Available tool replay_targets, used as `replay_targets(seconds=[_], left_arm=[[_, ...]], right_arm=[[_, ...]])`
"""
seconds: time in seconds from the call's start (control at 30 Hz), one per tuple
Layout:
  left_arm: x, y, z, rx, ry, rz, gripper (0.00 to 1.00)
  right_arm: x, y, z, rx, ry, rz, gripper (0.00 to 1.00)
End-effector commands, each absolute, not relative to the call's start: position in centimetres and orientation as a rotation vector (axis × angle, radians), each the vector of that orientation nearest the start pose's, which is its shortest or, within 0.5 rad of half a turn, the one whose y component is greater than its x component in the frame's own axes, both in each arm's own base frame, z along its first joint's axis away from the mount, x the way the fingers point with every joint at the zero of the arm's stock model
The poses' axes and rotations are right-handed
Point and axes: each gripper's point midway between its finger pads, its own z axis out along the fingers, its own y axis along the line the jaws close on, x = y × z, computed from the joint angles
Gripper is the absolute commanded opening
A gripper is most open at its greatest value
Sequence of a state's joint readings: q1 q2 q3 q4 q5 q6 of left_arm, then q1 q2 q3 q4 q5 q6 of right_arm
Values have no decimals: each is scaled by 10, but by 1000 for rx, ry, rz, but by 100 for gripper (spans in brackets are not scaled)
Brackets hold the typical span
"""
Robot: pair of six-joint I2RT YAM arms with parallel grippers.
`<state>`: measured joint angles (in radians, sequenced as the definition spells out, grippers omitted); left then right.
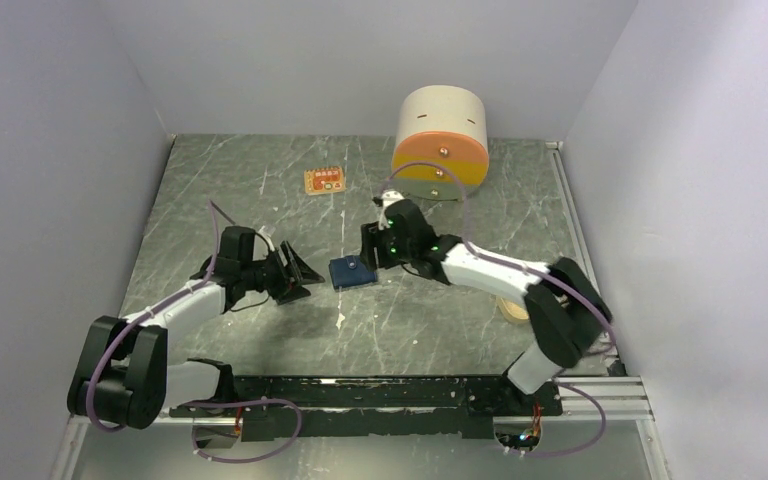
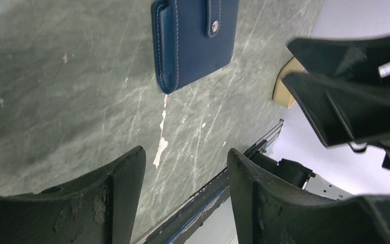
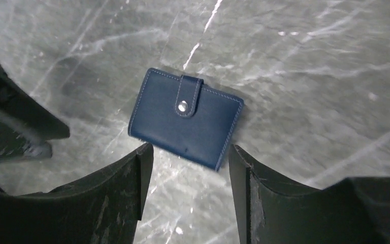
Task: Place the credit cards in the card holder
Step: Adjust the card holder at the center of the board.
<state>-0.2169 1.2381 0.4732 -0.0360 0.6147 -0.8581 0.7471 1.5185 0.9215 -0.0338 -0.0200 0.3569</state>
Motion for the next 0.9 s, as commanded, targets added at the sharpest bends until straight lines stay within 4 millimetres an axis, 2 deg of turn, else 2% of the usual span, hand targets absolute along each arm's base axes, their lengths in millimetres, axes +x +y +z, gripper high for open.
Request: replay_targets(seconds=[0.0, 0.1, 0.27, 0.43, 0.6, 0.67, 0.73, 0.8, 0.87], left_arm=[[233, -187, 81, -452, 2456, -1282, 64], [229, -186, 78, -445, 2468, -1277, 64], [224, -185, 73, -449, 2478, -1268, 64], [222, -184, 68, -461, 2490, -1258, 63], [223, -183, 69, -460, 2478, -1249, 60], [223, -181, 66, -475, 2487, -1227, 59], [225, -180, 65, -496, 2489, -1214, 57], [223, -186, 69, -517, 2477, -1297, 55], [226, -192, 74, -516, 2463, -1368, 55]], right_arm=[[315, 340, 99, -596, 2223, 722, 60], [323, 350, 80, -635, 2251, 714, 60], [336, 356, 61, -673, 2217, 683, 67], [335, 358, 38, -713, 2269, 683, 71], [307, 352, 27, -737, 2330, 760, 67], [290, 348, 31, -706, 2341, 830, 65], [265, 339, 24, -658, 2380, 903, 62], [246, 340, 28, -627, 2378, 974, 61], [229, 340, 28, -628, 2390, 969, 59]])
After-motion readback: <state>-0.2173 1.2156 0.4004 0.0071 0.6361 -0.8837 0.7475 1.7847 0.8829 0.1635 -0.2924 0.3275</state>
